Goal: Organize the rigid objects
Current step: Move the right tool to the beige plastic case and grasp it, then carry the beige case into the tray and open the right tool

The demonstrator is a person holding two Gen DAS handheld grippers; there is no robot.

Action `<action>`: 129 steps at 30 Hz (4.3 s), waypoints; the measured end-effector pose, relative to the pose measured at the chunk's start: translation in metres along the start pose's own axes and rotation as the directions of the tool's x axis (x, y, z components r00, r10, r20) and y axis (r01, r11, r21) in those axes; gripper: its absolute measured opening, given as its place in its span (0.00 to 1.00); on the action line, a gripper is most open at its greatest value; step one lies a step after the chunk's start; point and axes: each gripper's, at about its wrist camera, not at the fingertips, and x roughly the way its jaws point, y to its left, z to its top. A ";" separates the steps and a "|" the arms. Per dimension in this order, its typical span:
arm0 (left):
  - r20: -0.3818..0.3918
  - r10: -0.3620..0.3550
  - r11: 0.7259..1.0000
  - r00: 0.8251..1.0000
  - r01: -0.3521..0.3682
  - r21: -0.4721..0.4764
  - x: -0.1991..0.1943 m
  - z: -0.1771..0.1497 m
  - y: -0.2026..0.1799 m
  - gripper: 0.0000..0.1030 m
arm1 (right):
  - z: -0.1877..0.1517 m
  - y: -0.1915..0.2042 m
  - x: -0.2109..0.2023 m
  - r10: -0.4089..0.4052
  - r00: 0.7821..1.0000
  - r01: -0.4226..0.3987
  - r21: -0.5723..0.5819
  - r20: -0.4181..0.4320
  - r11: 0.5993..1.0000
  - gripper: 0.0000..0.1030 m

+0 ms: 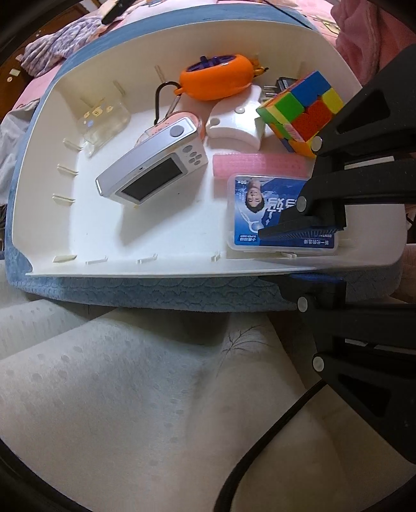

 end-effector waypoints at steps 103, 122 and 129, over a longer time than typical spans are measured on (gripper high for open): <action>0.058 -0.104 0.948 0.993 0.081 0.309 -0.019 -0.018 0.020 0.18 | -0.082 0.210 -0.095 -0.085 0.996 0.087 0.068 -0.026 0.994 0.62; 0.048 -0.127 0.952 0.991 0.108 0.287 -0.016 -0.012 0.023 0.18 | -0.074 0.233 -0.087 -0.040 0.999 0.040 -0.033 -0.009 0.999 0.75; 0.035 -0.103 0.963 0.994 0.091 0.254 -0.014 -0.007 0.019 0.18 | -0.069 0.215 -0.098 -0.045 0.999 0.046 -0.038 0.025 0.998 0.75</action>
